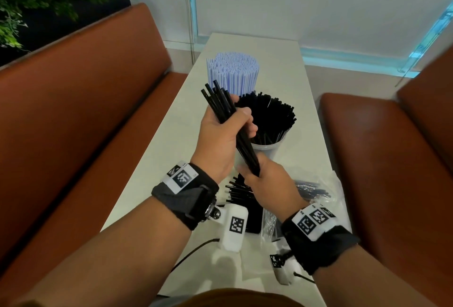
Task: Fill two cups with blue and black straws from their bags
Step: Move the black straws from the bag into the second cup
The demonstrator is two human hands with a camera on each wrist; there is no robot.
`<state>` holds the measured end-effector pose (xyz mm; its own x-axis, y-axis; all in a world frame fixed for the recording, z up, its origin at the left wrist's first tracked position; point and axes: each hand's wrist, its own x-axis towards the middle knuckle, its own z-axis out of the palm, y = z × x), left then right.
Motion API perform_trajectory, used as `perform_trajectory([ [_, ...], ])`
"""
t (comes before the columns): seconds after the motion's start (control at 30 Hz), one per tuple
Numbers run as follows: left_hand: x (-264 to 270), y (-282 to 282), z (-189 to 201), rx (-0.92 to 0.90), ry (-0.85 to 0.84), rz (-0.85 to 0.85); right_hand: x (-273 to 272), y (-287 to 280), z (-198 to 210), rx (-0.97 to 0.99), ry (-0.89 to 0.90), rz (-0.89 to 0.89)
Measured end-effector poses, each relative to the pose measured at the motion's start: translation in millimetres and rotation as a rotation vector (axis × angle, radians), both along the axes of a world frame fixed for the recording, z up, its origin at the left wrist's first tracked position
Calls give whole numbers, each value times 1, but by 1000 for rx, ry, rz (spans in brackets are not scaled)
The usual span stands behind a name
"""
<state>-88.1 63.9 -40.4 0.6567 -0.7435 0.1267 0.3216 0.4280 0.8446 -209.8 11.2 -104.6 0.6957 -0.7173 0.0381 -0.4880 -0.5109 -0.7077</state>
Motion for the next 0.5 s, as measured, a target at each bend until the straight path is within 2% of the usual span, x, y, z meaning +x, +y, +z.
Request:
perform_trajectory([
  [0.13, 5, -2, 9, 7, -113, -53, -2, -1, -2, -62, 83, -2],
  [0.23, 19, -9, 22, 34, -179, -6, -11, -14, 5, -134, 196, 40],
  [0.4, 41, -26, 41, 60, -242, 30, -18, -42, 10, -290, 214, -135],
  [0.5, 38, -40, 50, 11, -250, 98, -9, -52, 6, -274, 274, -149],
])
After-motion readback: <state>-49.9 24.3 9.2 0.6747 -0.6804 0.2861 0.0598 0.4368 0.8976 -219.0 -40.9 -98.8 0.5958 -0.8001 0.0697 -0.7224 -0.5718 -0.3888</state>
